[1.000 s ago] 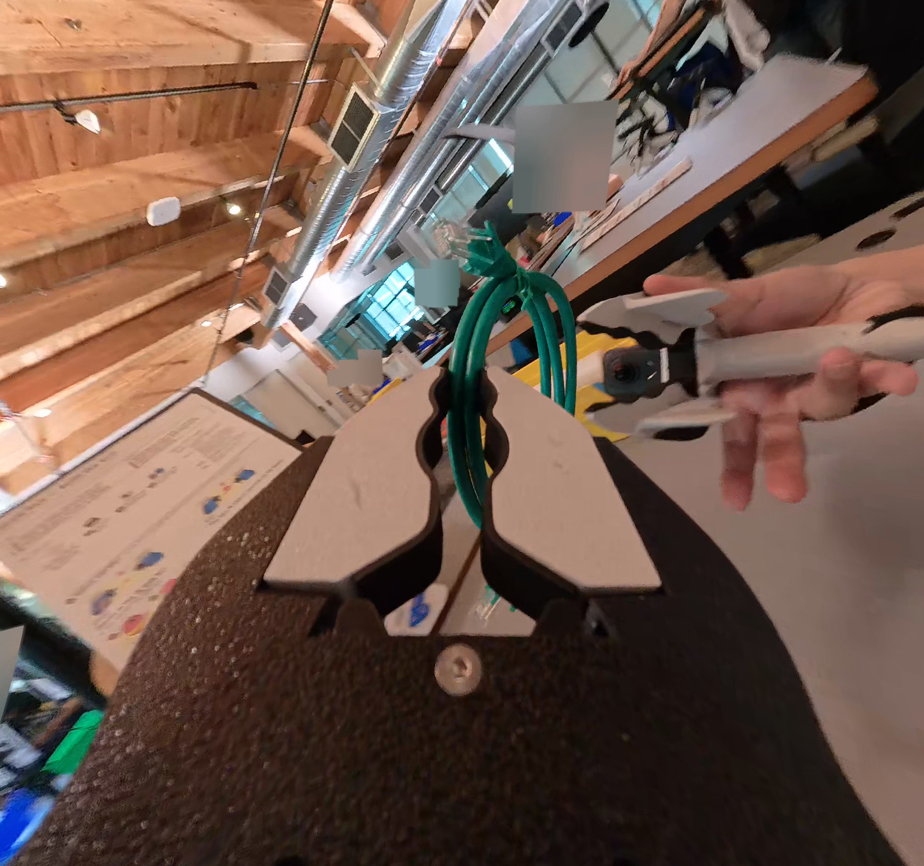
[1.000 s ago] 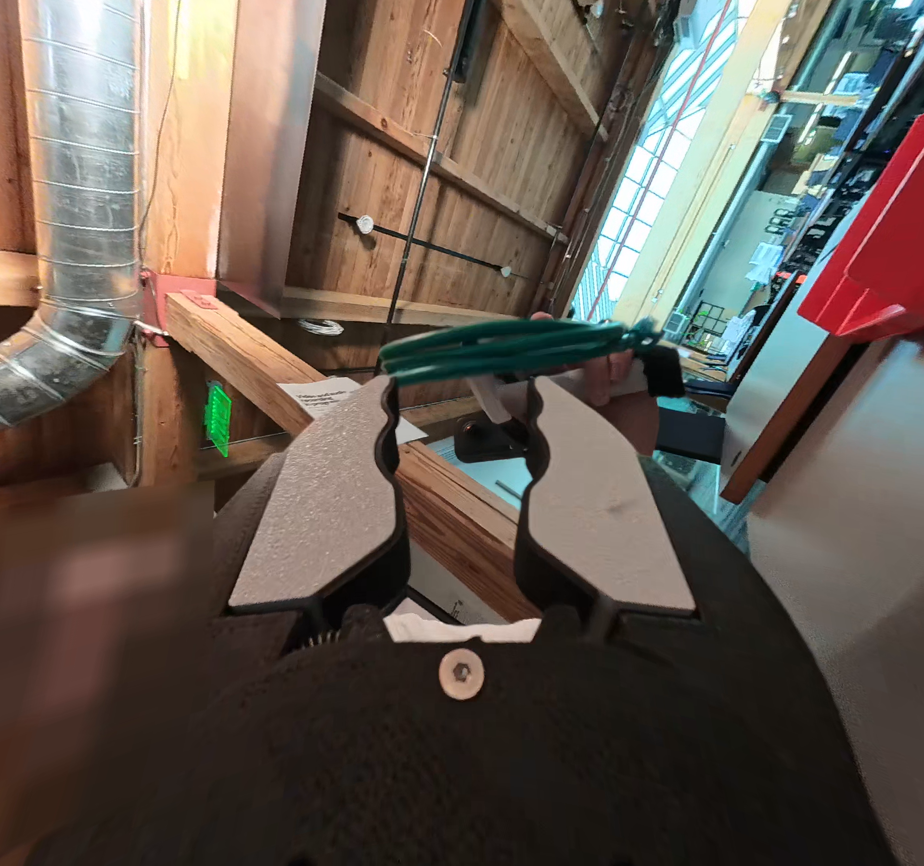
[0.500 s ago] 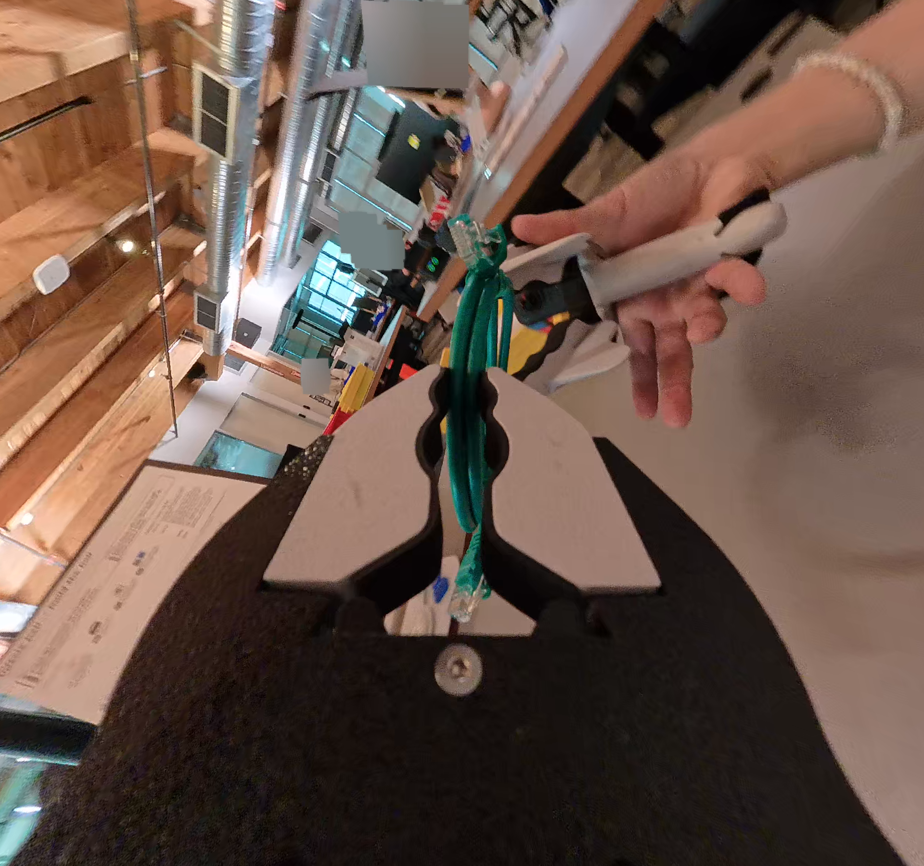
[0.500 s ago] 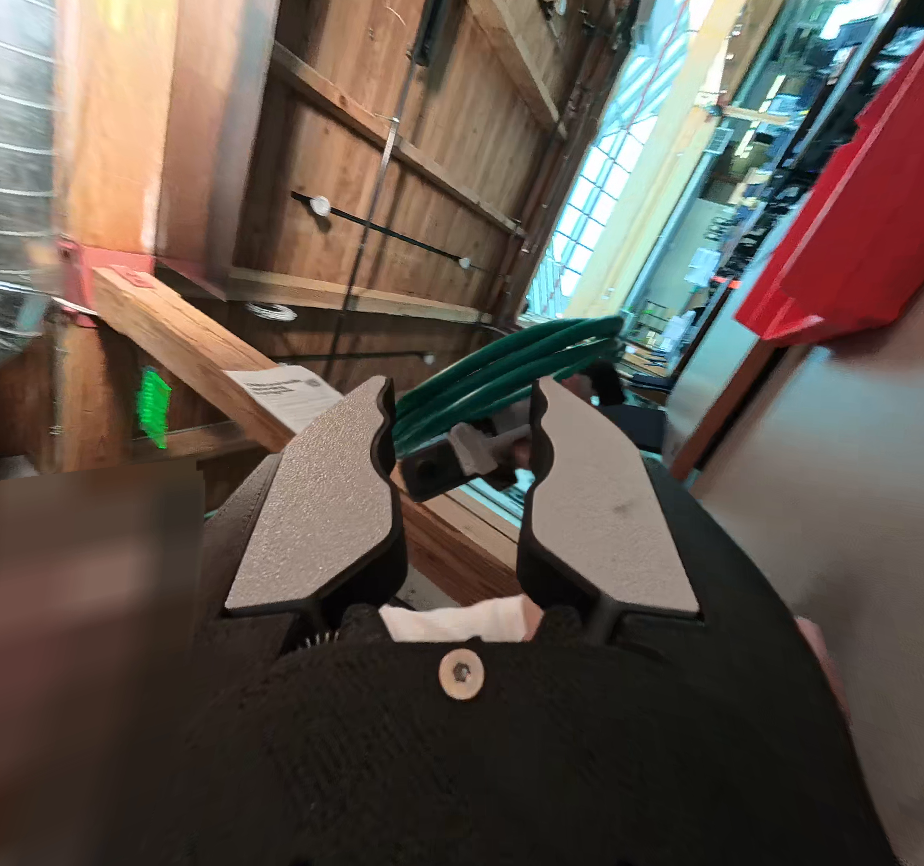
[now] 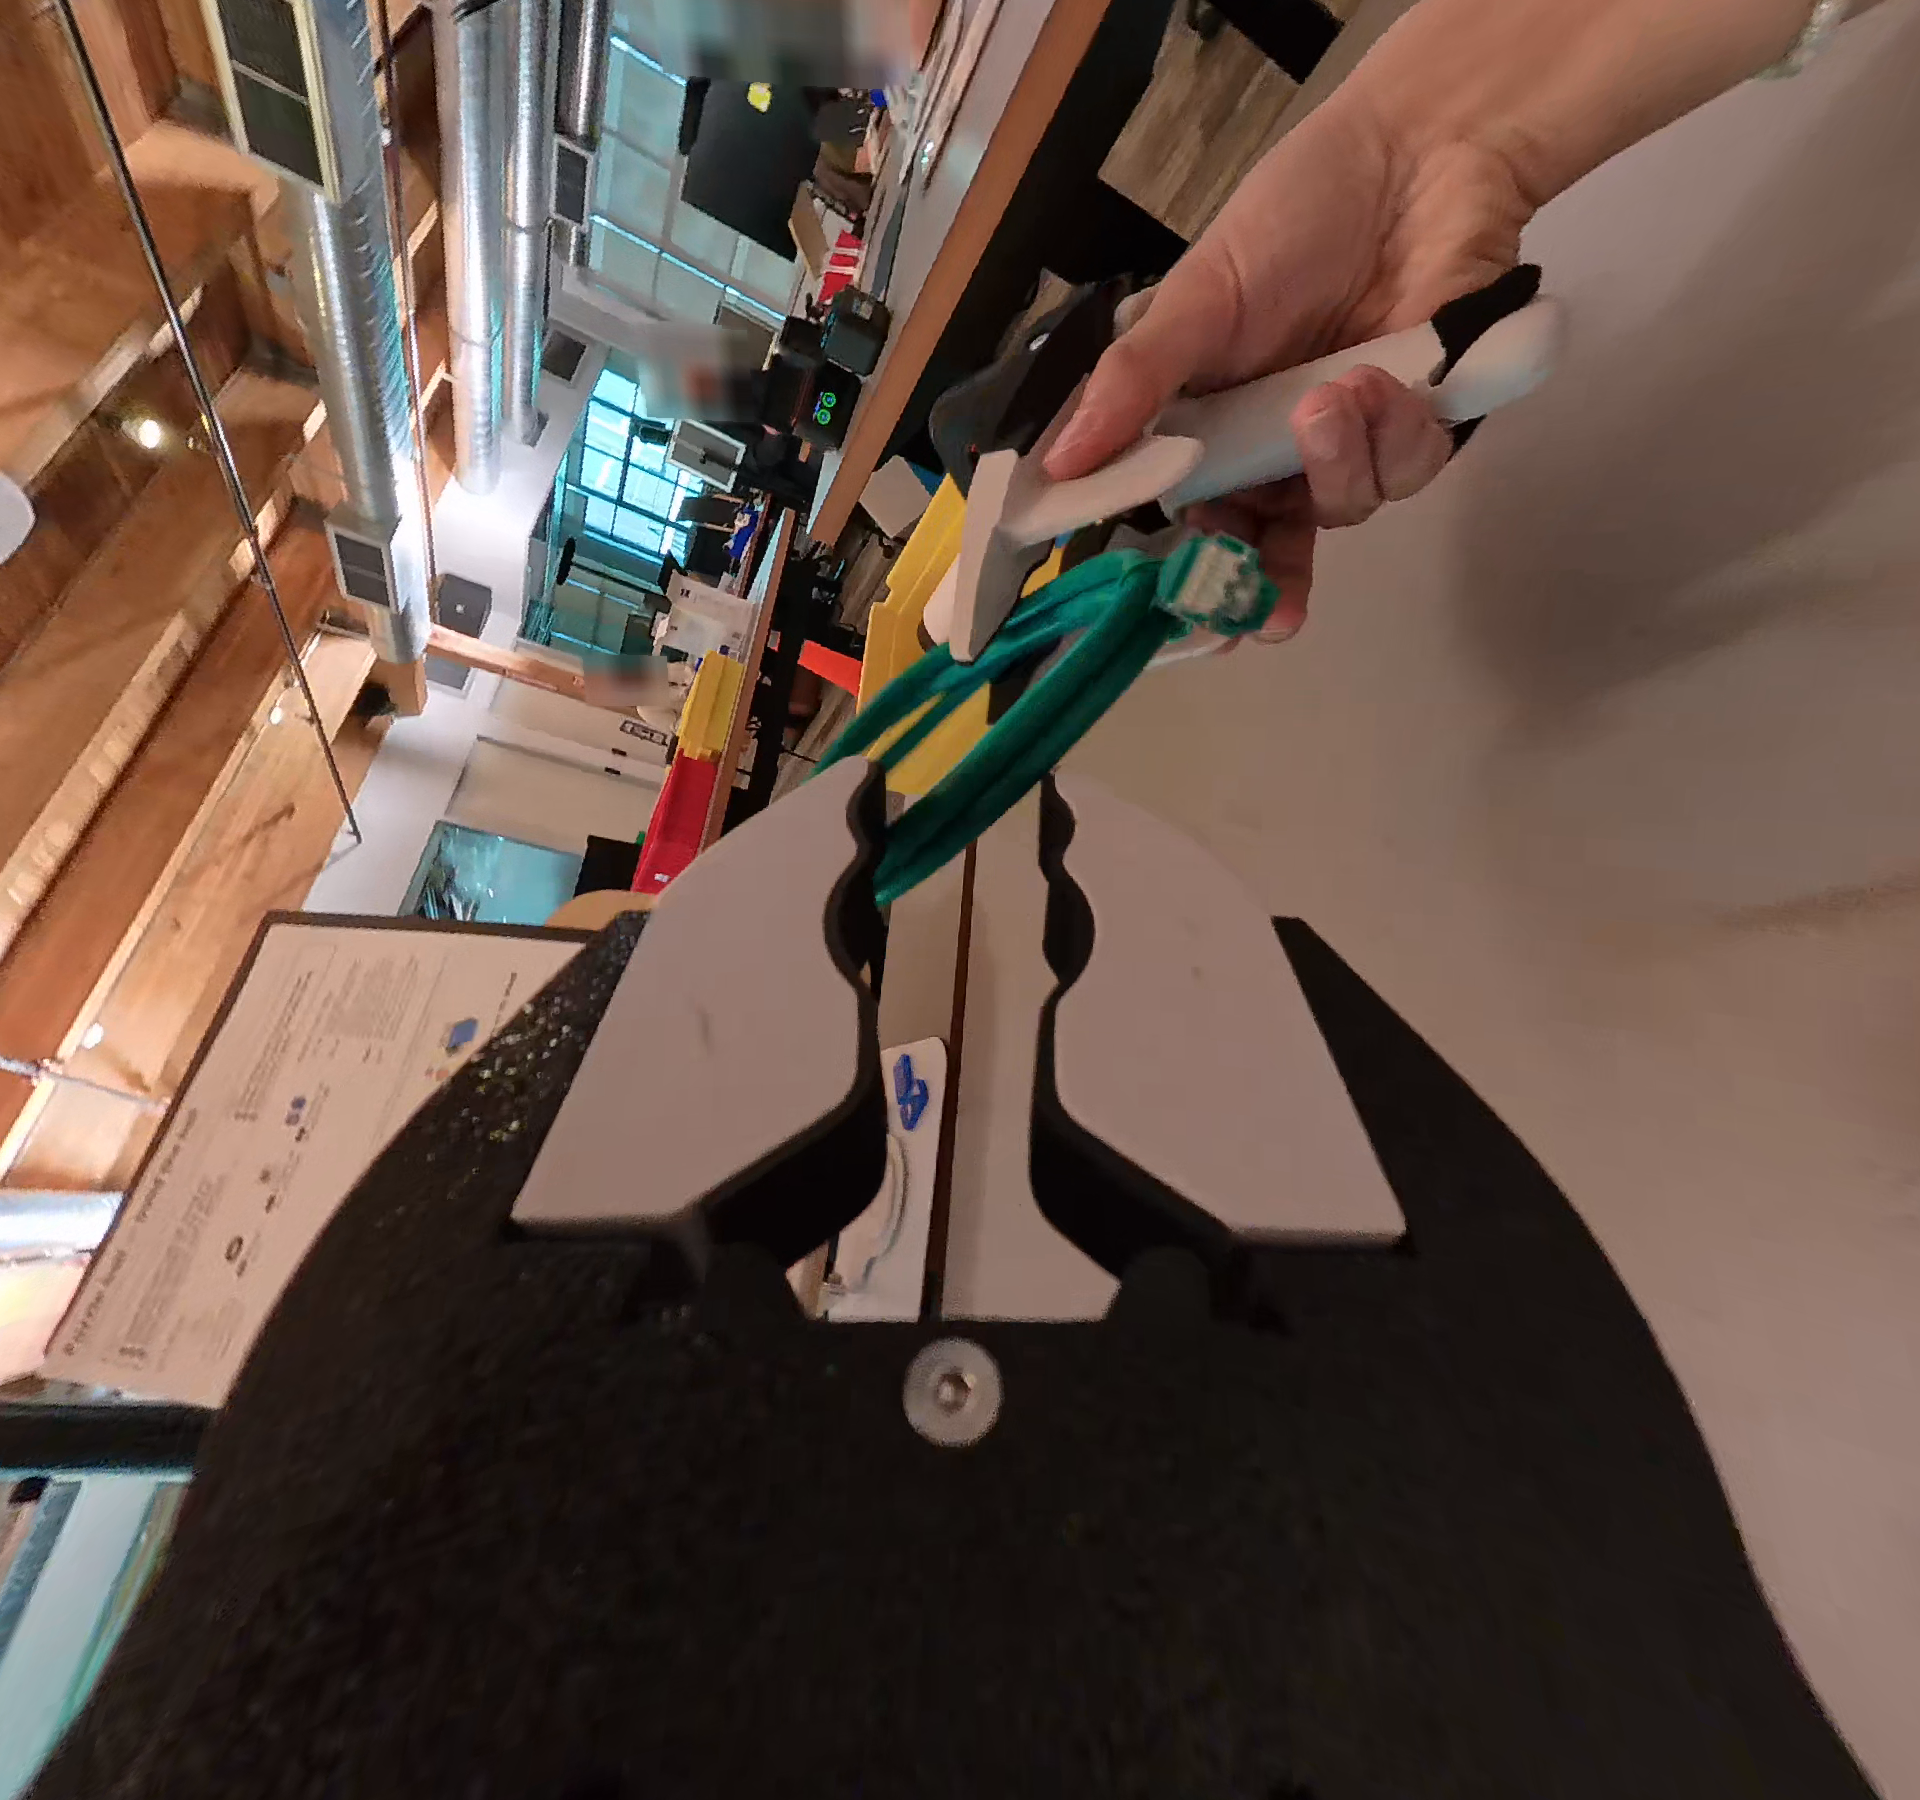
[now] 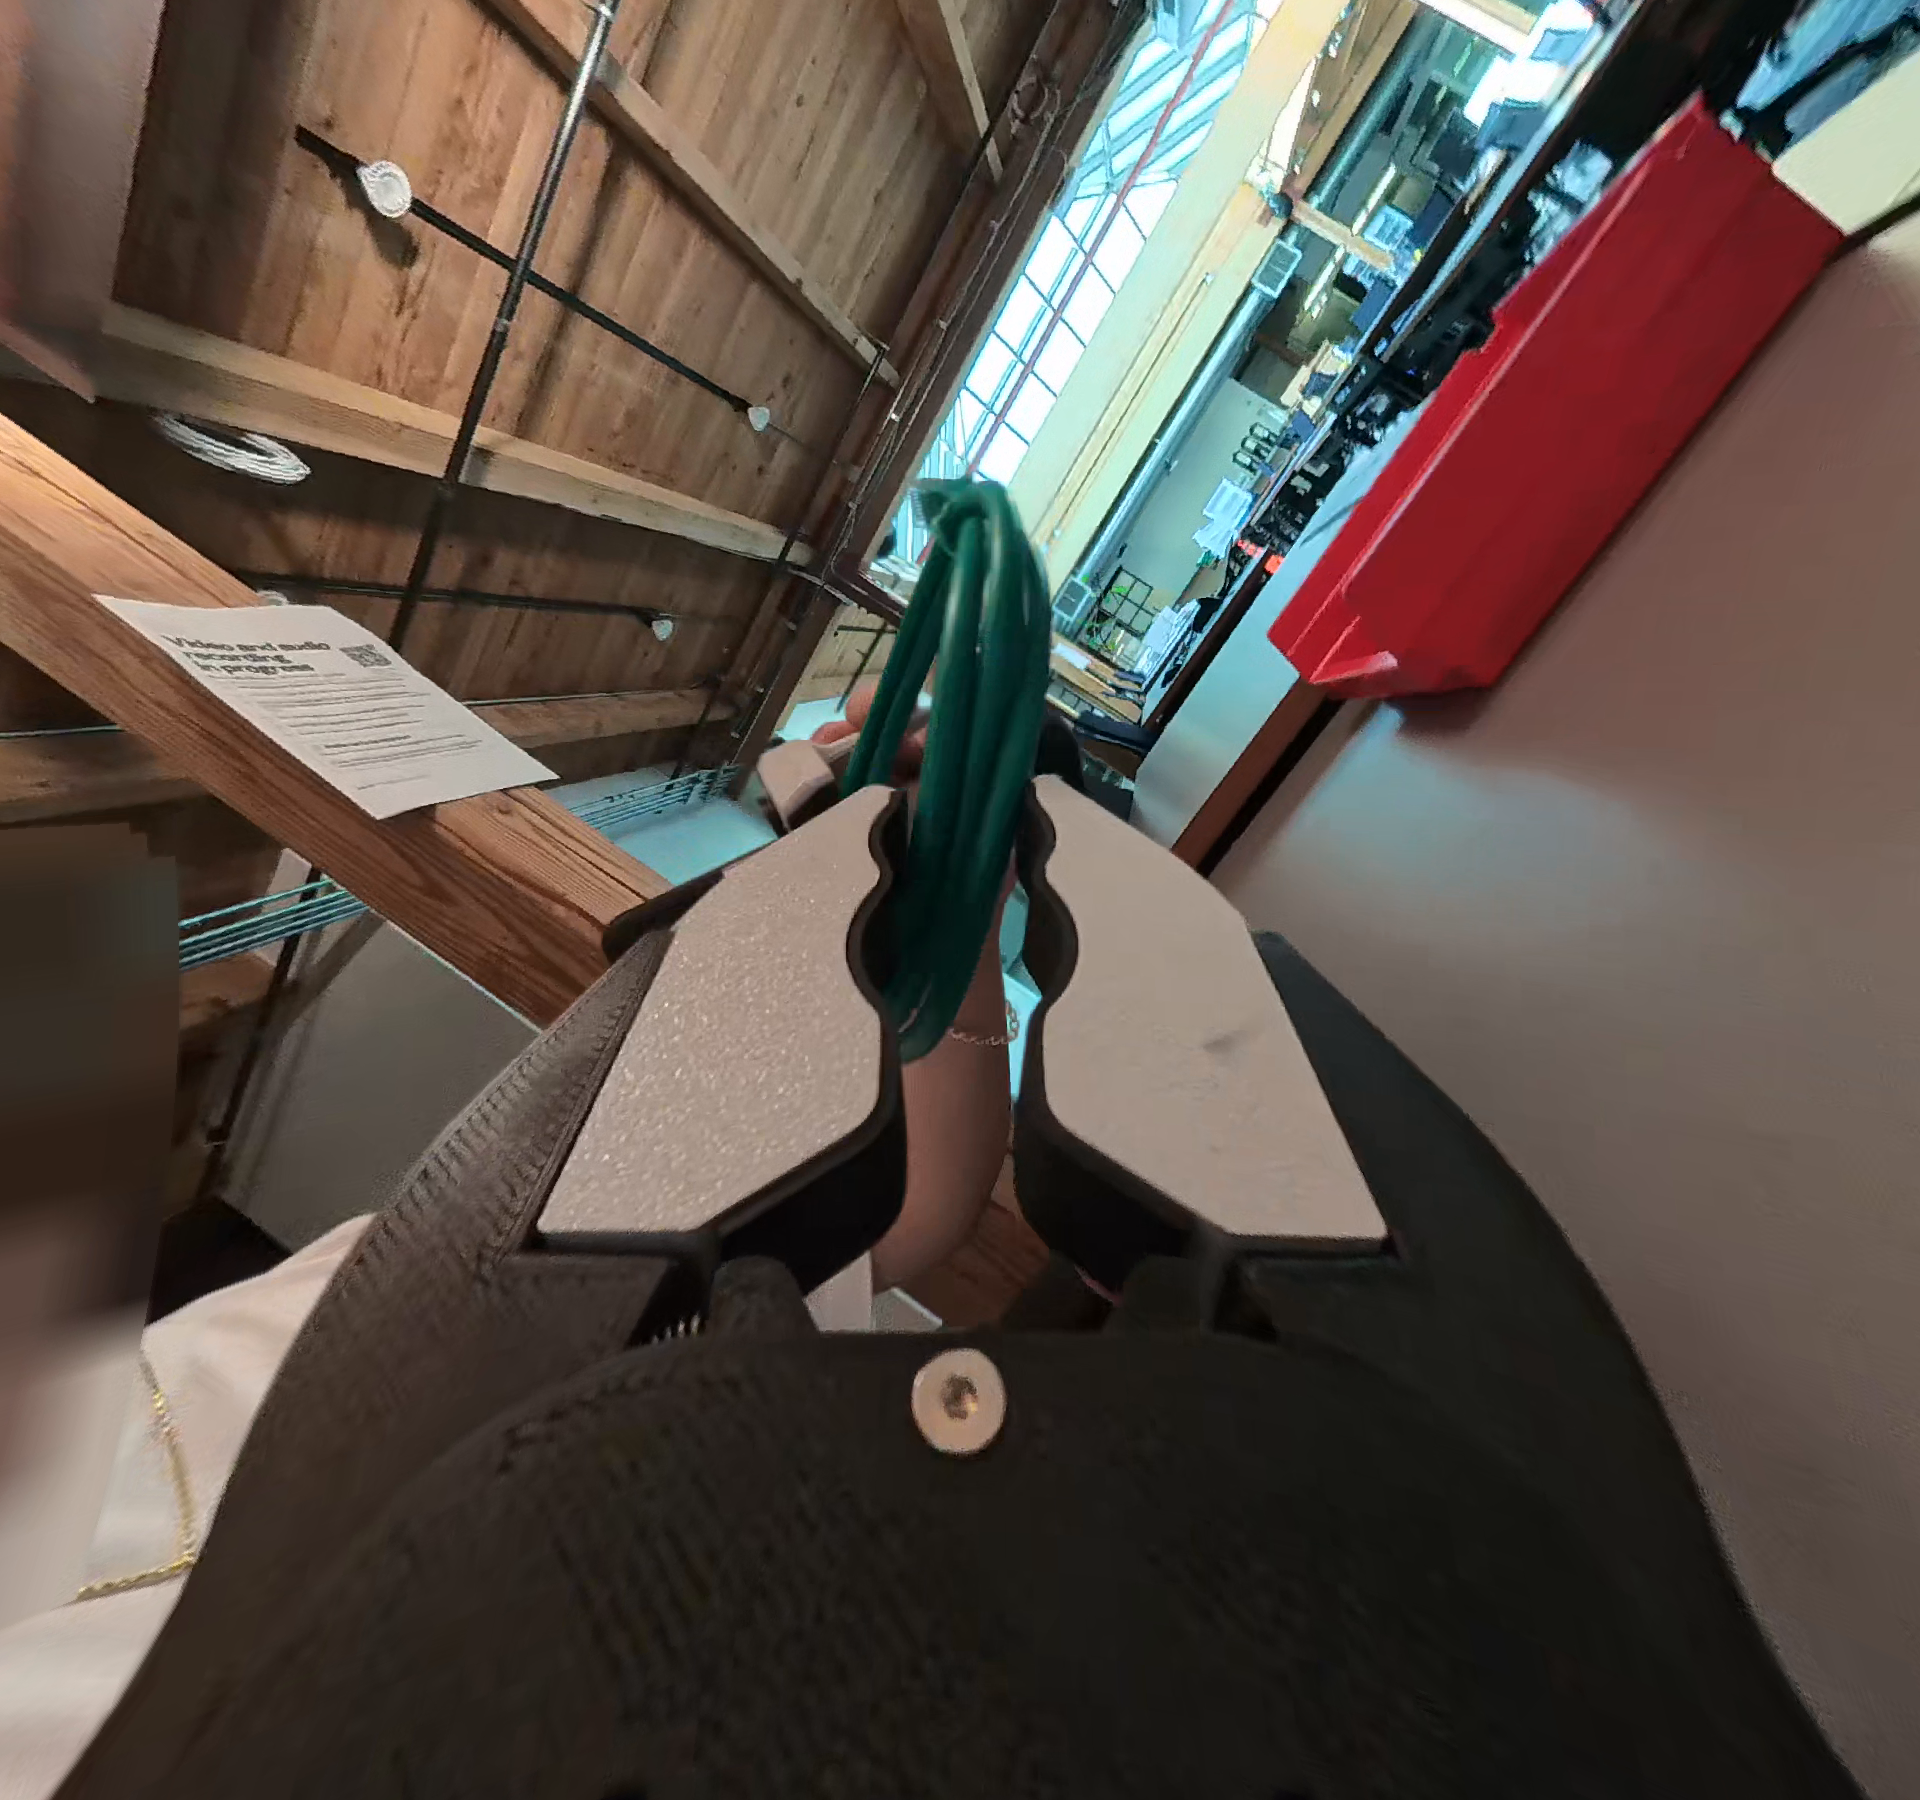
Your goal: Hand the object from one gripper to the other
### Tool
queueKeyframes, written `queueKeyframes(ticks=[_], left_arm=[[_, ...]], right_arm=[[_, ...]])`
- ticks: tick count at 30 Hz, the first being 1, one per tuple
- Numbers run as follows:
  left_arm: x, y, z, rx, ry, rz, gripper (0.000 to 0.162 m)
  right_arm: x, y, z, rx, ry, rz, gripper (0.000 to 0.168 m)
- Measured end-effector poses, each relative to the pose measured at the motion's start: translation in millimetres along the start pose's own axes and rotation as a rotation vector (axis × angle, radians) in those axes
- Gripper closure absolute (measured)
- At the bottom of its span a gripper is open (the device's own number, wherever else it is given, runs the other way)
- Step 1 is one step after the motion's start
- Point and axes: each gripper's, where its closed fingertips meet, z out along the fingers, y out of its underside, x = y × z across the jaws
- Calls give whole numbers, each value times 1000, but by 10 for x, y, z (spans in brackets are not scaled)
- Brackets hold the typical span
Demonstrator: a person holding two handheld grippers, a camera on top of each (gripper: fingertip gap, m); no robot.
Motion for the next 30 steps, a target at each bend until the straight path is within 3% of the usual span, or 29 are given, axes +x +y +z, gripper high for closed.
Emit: queueKeyframes(ticks=[4,6,12,14,18,20,24,27,30], left_arm=[[36,138,10,-51,-11,-76,120],[2,168,-24,-35,-26,-209,114],[-223,121,-115,199,79,-1080,110],[-211,99,-85,231,153,-1245,112],[-50,188,45,138,241,-1349,122],[9,155,57,152,277,-1333,149],[105,205,83,120,296,-1330,155],[37,234,85,203,226,-1381,157],[-112,323,64,312,96,-1484,157]], right_arm=[[-64,-98,-29,30,47,-149,154],[-94,-158,-81,44,79,-231,154],[-264,-237,-181,32,108,-458,154],[-288,-185,-146,0,115,-526,154],[-348,-76,-49,-40,107,-672,154],[-367,-42,-21,-53,101,-683,154],[-365,-18,-20,-74,112,-696,154],[-335,-18,-26,-65,145,-702,150],[-272,-118,-36,22,207,-718,127]])
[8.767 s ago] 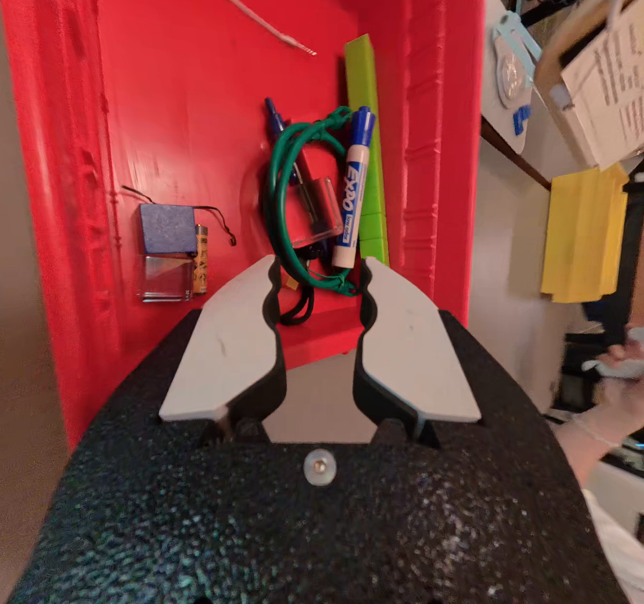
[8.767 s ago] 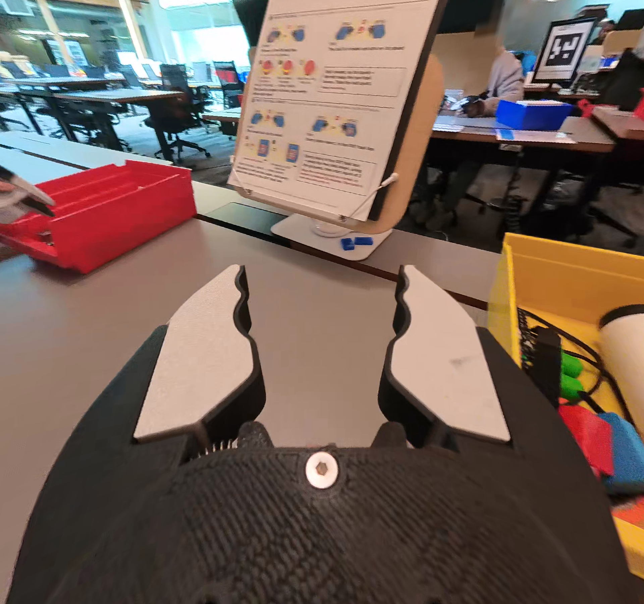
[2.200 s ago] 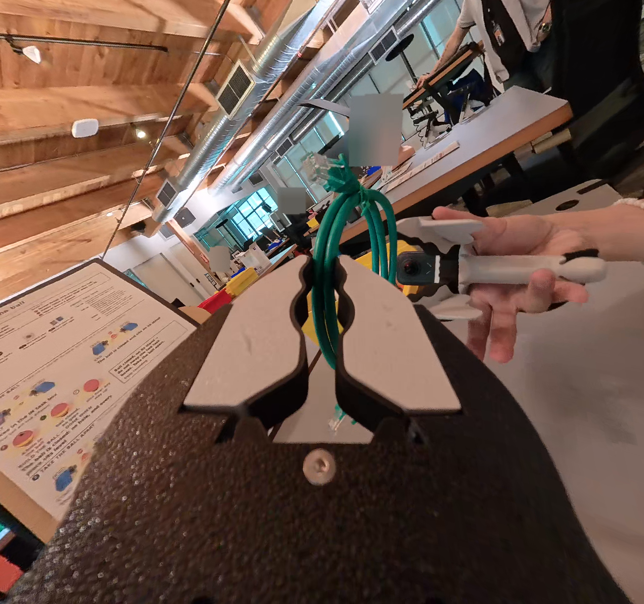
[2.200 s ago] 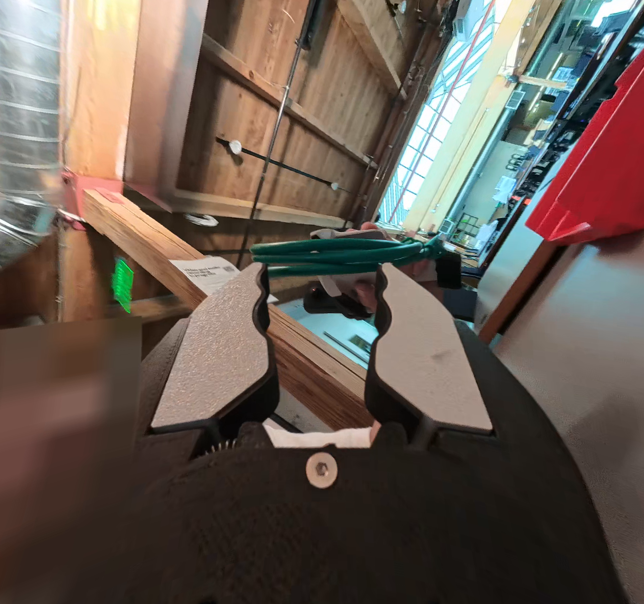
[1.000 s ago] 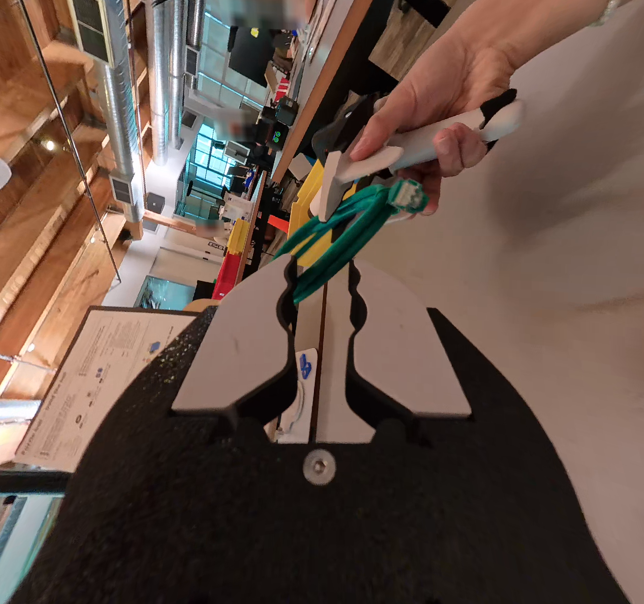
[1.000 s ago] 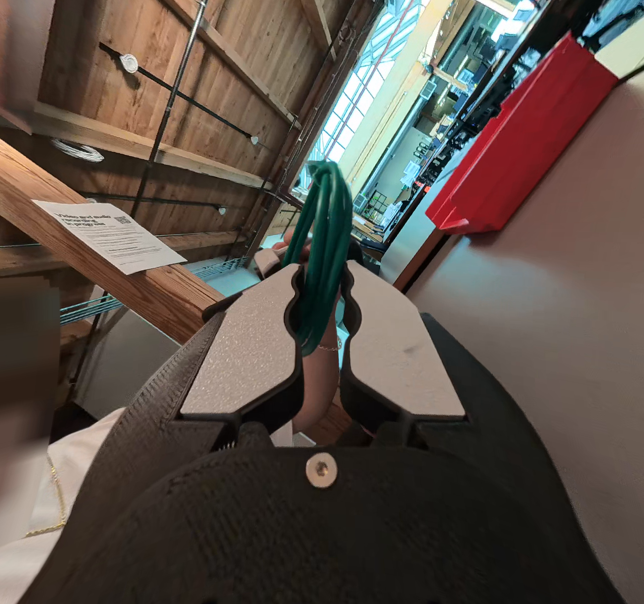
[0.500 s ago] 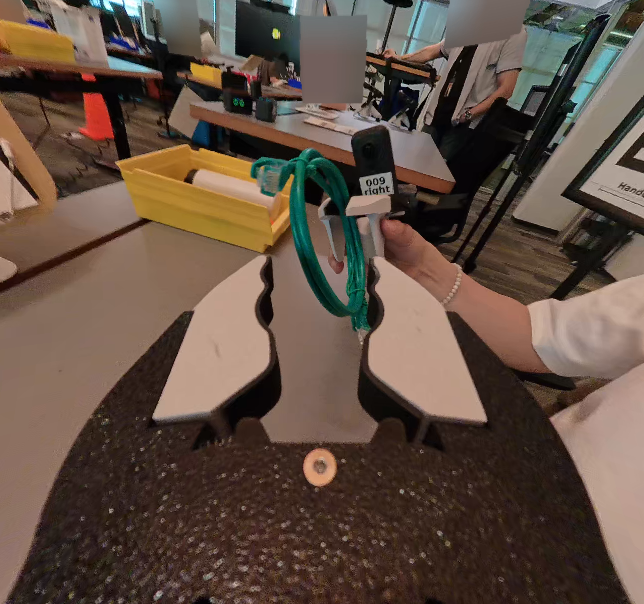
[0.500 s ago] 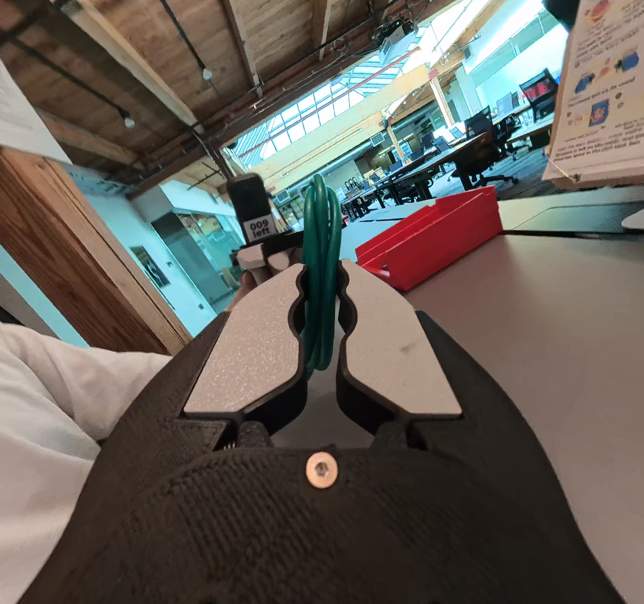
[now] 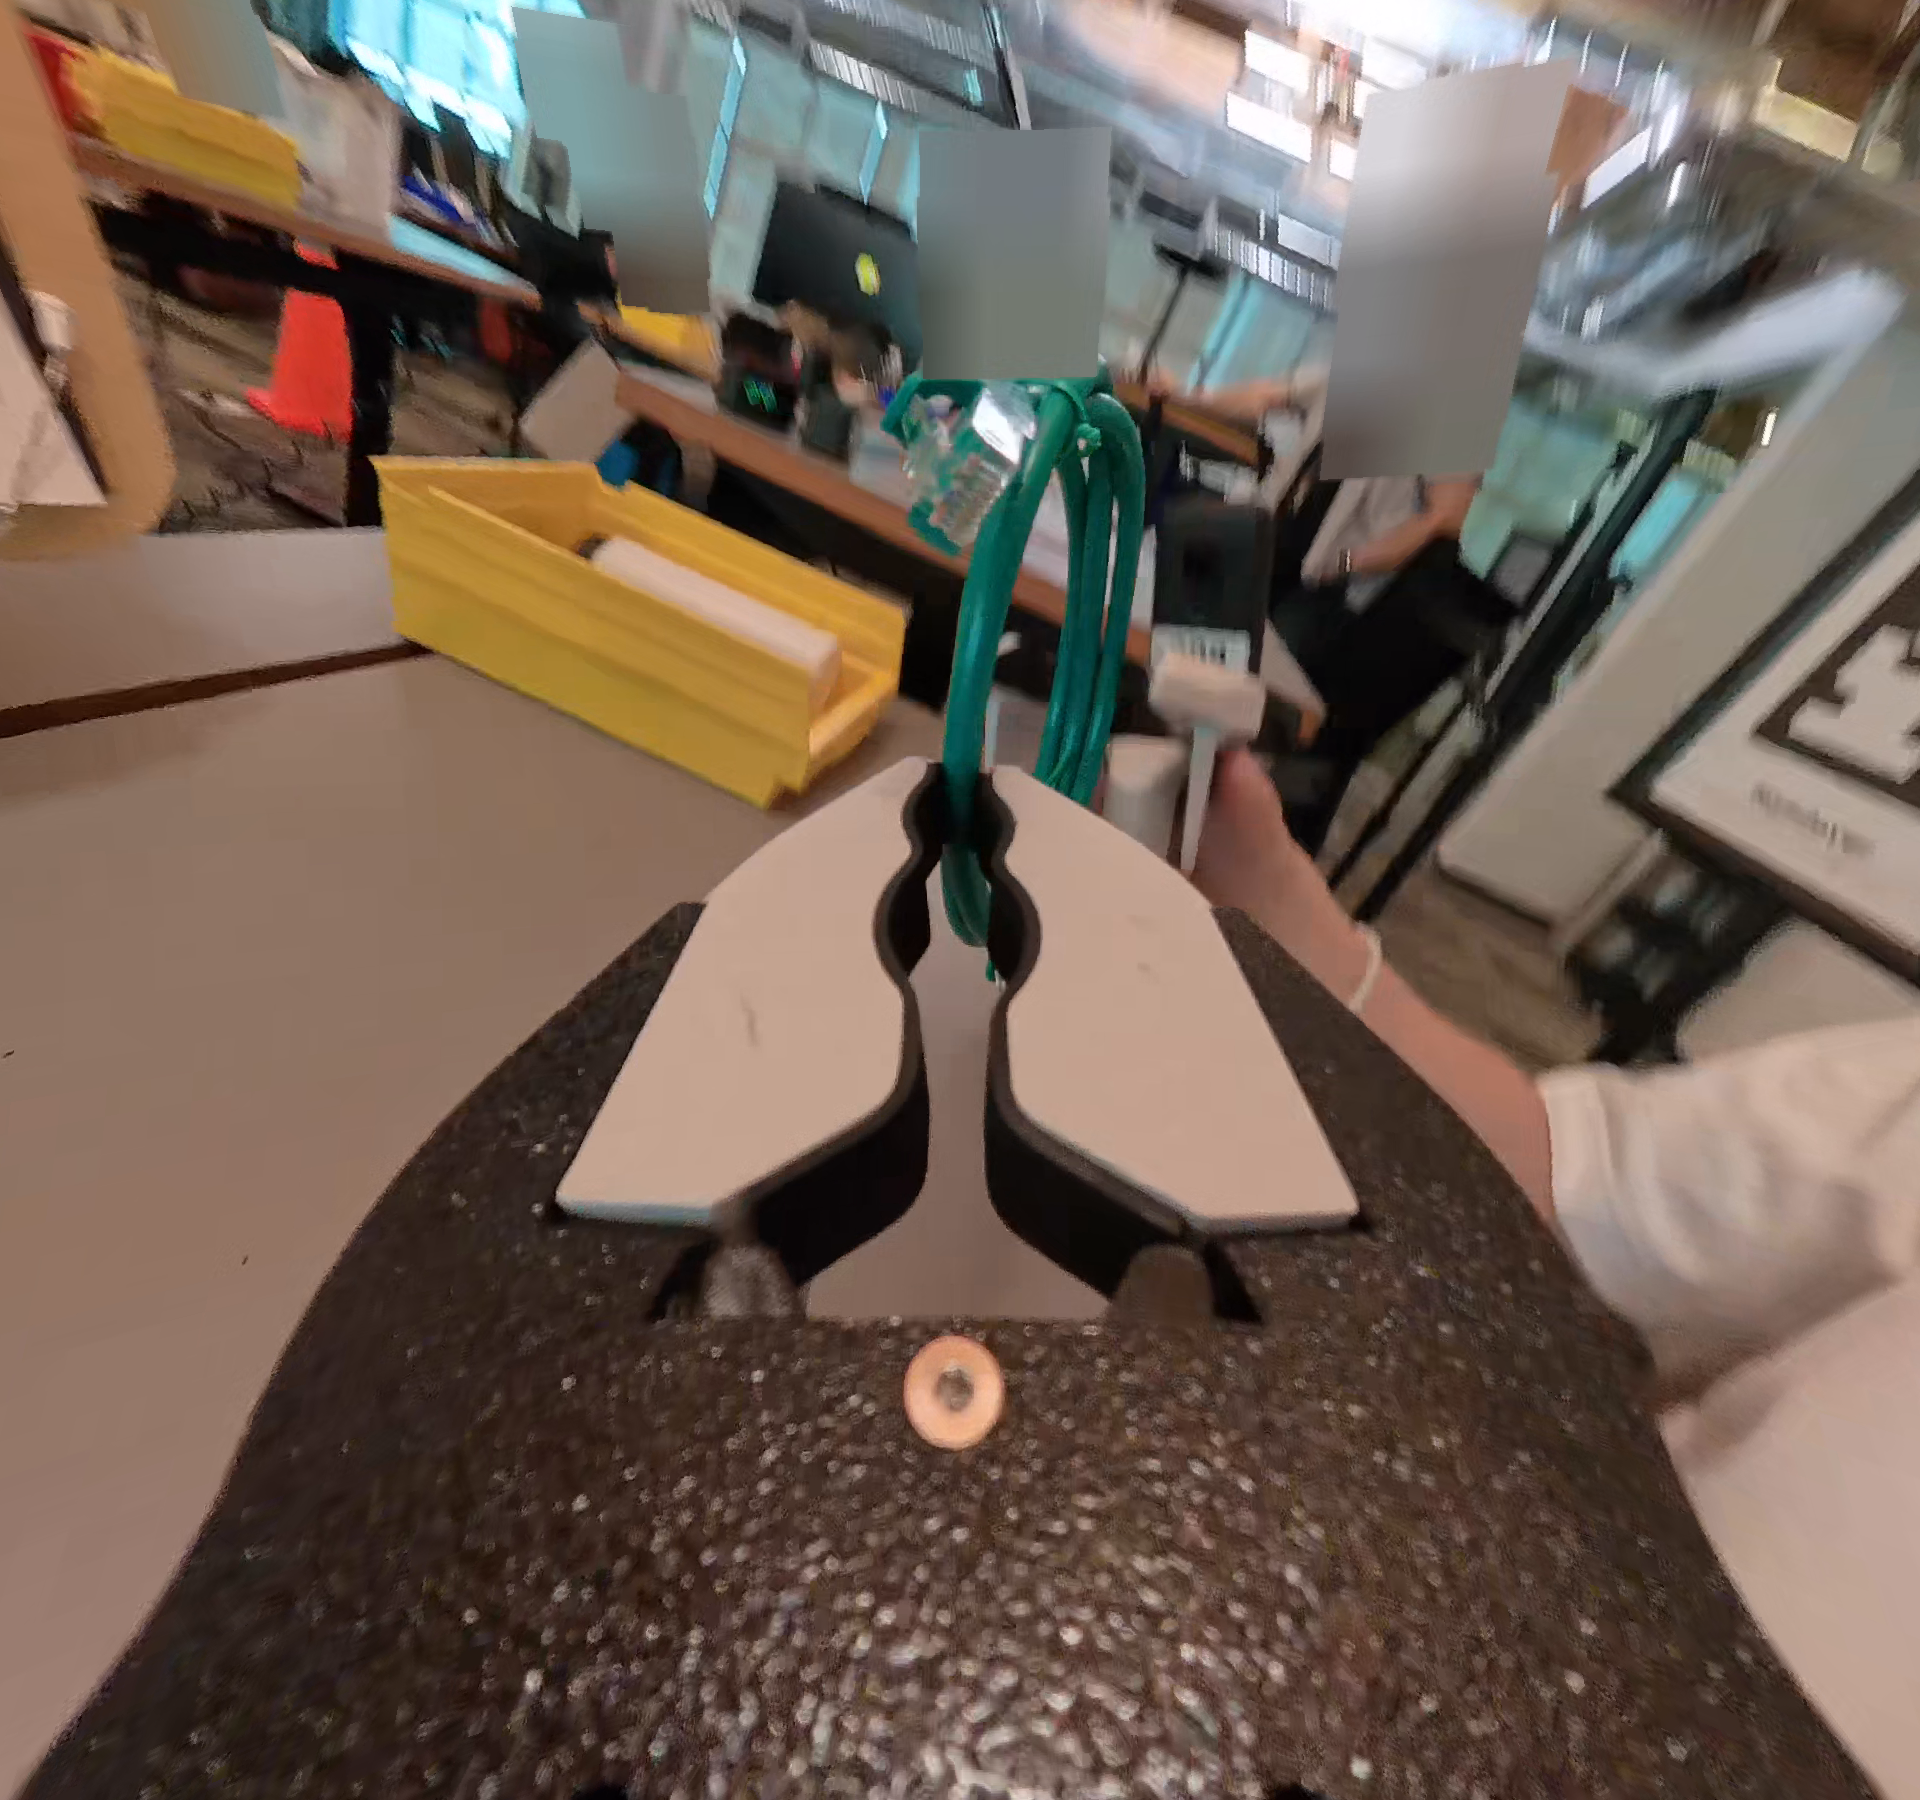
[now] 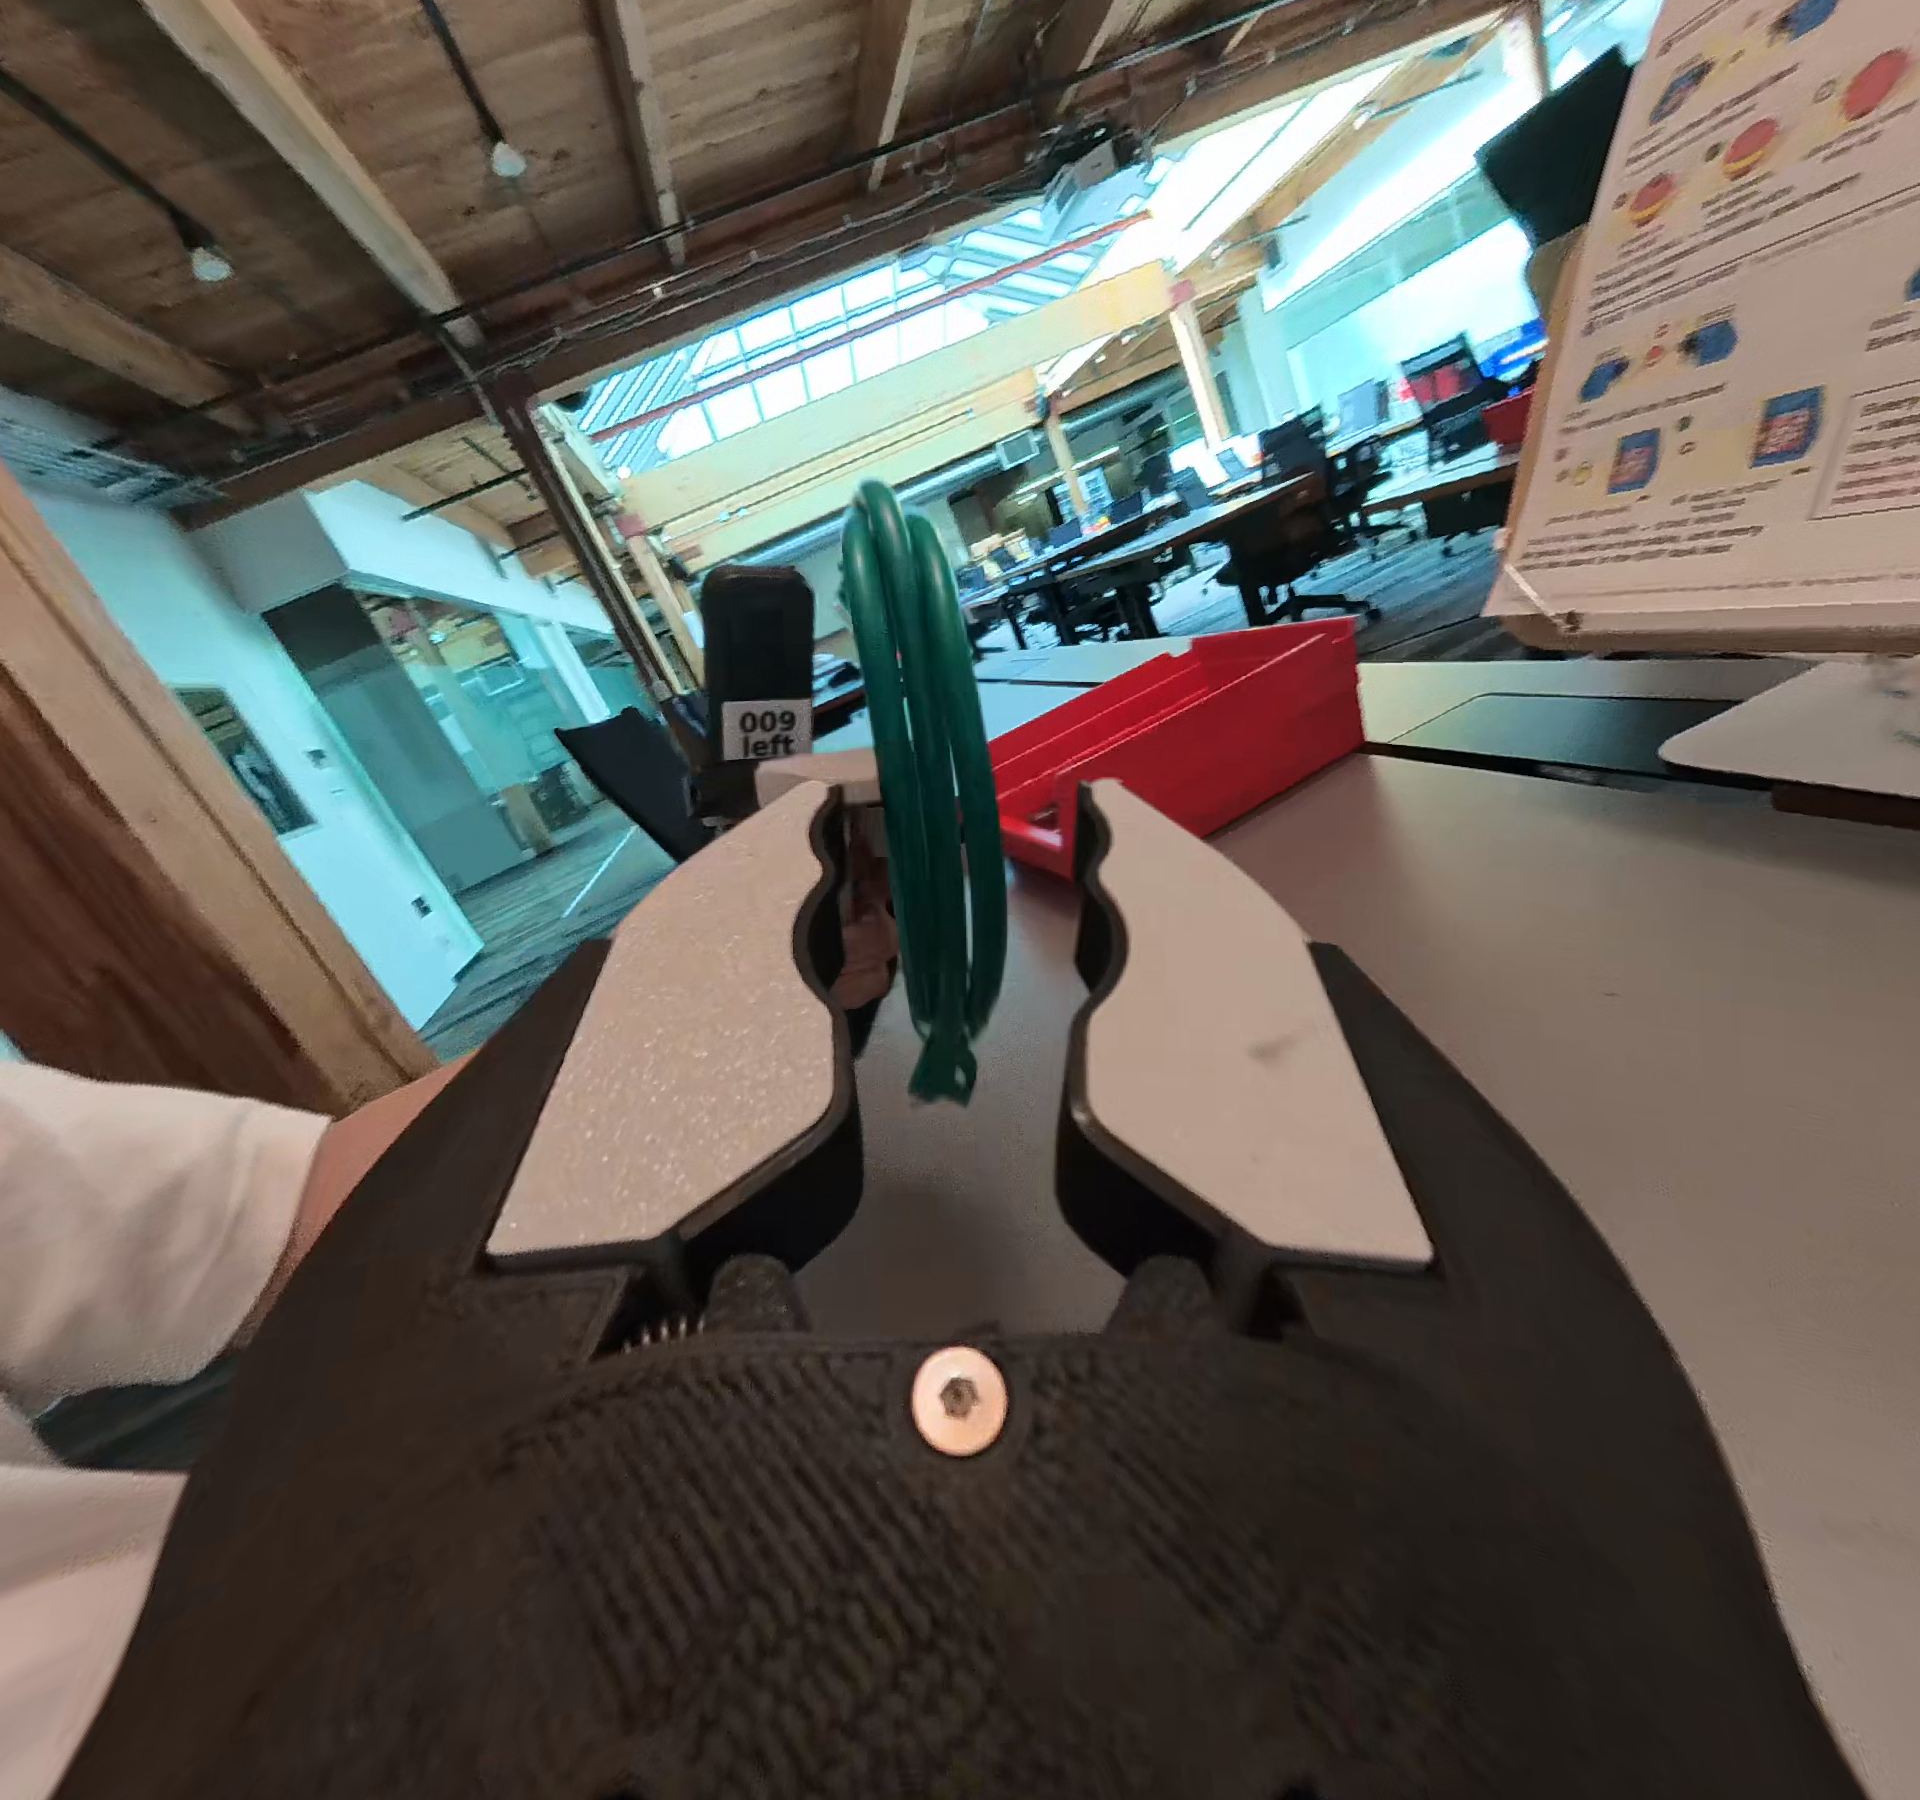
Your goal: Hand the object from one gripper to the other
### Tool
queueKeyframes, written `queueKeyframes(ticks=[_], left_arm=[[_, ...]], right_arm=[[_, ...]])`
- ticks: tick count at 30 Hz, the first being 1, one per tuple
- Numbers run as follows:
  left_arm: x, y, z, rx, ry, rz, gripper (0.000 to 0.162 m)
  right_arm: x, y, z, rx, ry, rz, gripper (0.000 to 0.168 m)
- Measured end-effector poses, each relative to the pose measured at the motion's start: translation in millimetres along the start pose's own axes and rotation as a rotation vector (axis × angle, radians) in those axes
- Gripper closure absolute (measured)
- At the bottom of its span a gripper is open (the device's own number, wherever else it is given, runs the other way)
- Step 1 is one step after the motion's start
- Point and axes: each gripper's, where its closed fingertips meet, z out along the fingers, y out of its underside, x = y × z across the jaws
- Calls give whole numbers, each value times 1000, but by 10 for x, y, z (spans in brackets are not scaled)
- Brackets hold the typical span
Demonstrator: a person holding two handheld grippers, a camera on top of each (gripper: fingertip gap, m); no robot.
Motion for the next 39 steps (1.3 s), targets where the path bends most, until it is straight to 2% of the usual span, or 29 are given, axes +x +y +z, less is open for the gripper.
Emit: queueKeyframes(ticks=[3,8,11,13,14,17,19,20,22,26,28,30,34,36,39], left_arm=[[-134,-186,-83,186,-46,-99,157],[-178,-264,-125,336,-46,-157,157],[-121,-251,-91,386,3,-203,157],[-92,-204,-50,387,11,-206,157],[-85,-171,-25,378,8,-199,157],[-82,-130,-3,383,8,-211,157],[-95,-34,39,310,-5,-199,155],[-96,10,49,272,-18,-165,148],[-128,51,8,207,-70,-69,114],[-183,39,-161,29,-187,226,98],[-179,-21,-209,-56,-214,342,99],[-81,-24,-197,-150,-149,376,102],[-21,147,-169,-359,-51,373,121],[-6,229,-170,-413,-20,400,145],[-33,328,-170,-440,-6,379,149]], right_arm=[[109,110,14,-43,57,-29,115],[34,188,143,-33,35,-18,123],[50,264,221,-42,78,-66,122],[16,230,240,-5,85,-109,133],[-18,203,240,15,77,-130,147],[-23,172,223,-5,74,-142,153],[-6,153,183,-47,83,-167,154],[-16,130,151,-64,81,-188,154],[6,47,50,-93,107,-209,154],[-33,29,-155,-202,55,-214,154],[-41,83,-200,-259,39,-228,154],[-52,141,-204,-297,29,-244,154],[-146,275,-158,-354,-35,-234,154],[-172,325,-140,-372,-54,-230,154],[-170,331,-131,-360,-68,-206,154]])
